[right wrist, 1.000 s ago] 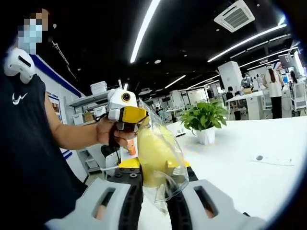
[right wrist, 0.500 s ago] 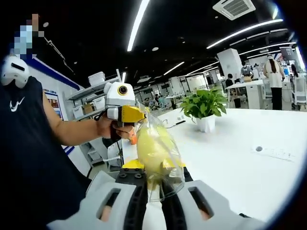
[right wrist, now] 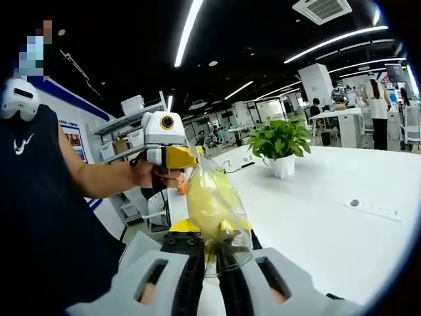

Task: Compare the silicone blocks by pressing each to a similar depth, holding the contact briefly, and releasing to observe deformation and rebound differences across the visible hardness samples.

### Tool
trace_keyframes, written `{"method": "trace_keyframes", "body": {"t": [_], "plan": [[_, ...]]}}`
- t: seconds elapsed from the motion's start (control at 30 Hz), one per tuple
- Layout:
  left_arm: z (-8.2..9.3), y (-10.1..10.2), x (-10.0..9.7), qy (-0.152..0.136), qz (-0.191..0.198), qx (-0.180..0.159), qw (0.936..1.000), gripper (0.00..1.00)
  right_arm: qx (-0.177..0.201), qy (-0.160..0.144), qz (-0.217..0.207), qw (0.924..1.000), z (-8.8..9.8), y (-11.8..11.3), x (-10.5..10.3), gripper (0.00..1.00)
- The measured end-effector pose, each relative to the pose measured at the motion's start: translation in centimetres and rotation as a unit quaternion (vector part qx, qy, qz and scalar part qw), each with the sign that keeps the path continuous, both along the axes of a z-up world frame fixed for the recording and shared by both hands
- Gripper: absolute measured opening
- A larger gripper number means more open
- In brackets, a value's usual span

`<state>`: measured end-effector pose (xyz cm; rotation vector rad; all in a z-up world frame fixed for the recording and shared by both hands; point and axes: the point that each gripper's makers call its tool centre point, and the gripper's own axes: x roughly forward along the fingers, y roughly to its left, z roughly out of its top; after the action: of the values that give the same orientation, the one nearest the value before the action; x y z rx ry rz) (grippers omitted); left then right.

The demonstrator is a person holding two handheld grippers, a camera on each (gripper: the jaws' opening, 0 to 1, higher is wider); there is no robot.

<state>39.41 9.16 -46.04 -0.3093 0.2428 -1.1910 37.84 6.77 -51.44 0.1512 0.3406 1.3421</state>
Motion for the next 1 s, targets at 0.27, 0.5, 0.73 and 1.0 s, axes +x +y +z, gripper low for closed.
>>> {"method": "trace_keyframes", "body": {"t": [0.27, 0.5, 0.73, 1.0], "plan": [[-0.7, 0.1, 0.1, -0.01, 0.003, 0.018, 0.9998, 0.0, -0.011, 0.005, 0.002, 0.9999, -0.5, 0.0, -0.2, 0.0], [-1.0, 0.0, 0.1, -0.024, 0.009, 0.034, 0.9991, 0.0, -0.017, 0.009, 0.002, 0.9998, -0.9, 0.0, -0.2, 0.0], [-1.3, 0.1, 0.3, 0.009, 0.013, 0.026, 0.9995, 0.0, -0.022, 0.008, 0.003, 0.9997, -1.1, 0.1, -0.3, 0.0], [-1.3, 0.1, 0.2, -0.002, 0.012, 0.031, 0.9994, 0.0, -0.02, 0.01, 0.003, 0.9997, -1.2, 0.0, -0.2, 0.0]]}}
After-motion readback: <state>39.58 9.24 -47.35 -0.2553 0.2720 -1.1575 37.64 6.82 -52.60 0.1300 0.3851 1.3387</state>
